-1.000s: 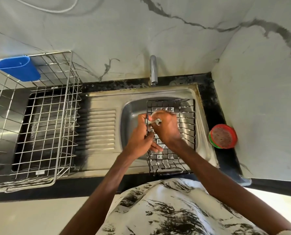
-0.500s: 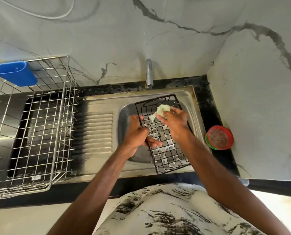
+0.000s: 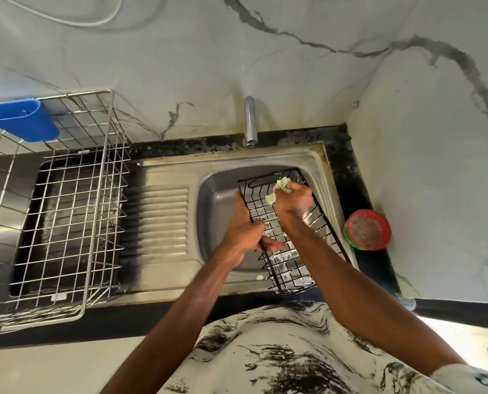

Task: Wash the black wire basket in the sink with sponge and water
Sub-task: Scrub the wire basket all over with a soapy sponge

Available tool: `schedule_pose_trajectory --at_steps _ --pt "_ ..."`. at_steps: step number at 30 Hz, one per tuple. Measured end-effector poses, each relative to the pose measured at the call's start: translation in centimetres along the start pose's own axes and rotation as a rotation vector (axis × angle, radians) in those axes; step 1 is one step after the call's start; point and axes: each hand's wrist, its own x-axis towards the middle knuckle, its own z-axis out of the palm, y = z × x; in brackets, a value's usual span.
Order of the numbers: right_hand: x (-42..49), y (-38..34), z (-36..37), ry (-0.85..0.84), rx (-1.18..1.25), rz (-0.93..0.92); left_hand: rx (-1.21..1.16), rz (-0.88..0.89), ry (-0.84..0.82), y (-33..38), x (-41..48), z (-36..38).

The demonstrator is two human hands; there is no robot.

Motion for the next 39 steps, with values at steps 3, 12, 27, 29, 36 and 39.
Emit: schedule_pose_trajectory --at_steps 3,12,27,29,36,39 --pt "-0.1 0.0 0.4 -0.06 -0.08 -0.013 -0.037 -0.017 -0.001 -0.1 0.3 -0.3" --pt "-1.7 -1.4 1.5 -0.428 -0.121 -0.059 0.067 0.049 -0.004 0.4 1.1 -0.8" --pt "-0.7 -2.6 -0.6 -0.13 0.397 0.309 0.048 0.037 -0.007 -0.5 1.1 -0.1" --pt "-1.6 -2.0 0.3 -0.161 0.177 0.101 0.076 0.063 -0.003 -0.2 1.6 -0.2" --pt "-2.7 -2.8 0.8 -0.435 -0.01 -0.165 0.167 0.106 0.011 0.6 1.8 -1.5" --pt "-2.3 -2.6 0.8 -0.465 -0.009 -0.093 0.184 0.12 -0.007 0.7 1.2 -1.5"
